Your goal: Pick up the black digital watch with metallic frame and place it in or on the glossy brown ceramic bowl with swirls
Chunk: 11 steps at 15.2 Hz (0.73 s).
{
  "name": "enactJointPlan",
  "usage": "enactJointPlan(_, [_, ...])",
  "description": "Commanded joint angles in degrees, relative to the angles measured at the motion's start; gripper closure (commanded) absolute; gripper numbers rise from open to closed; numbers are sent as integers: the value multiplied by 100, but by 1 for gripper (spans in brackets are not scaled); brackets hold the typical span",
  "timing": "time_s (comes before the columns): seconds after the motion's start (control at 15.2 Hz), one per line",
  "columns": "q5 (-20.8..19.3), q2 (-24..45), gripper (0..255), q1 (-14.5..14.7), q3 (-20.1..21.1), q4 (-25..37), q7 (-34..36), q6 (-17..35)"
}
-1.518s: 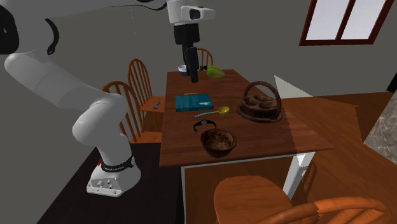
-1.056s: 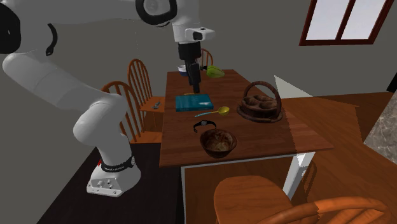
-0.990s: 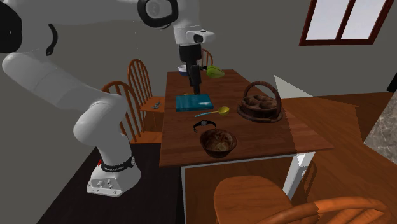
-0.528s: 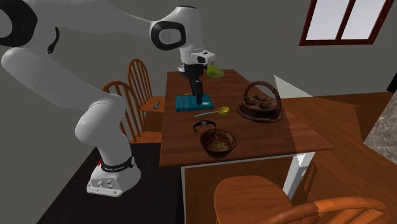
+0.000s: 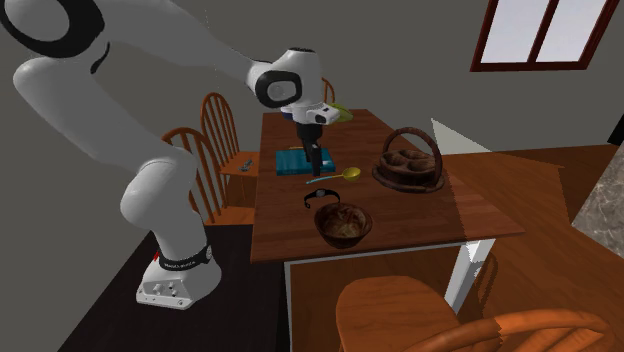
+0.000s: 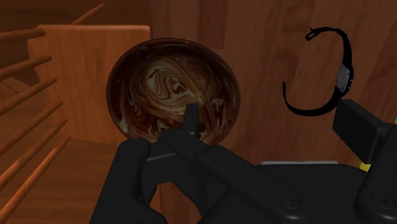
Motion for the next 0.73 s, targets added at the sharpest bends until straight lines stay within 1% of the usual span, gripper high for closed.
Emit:
enactJointPlan(0.0, [90, 327, 0, 63, 197, -8, 148, 372])
enactJointPlan(0.2, [149, 892, 0, 116, 497, 32, 382, 935])
enactJointPlan(0.4, [93, 1520, 0, 127, 804, 141, 668, 1490])
enactJointPlan(0.53, [-39, 1970, 0, 110, 1007, 249, 909, 1848])
enactJointPlan(0.66, [-275, 2444, 0, 85, 1193, 385, 1211, 2191])
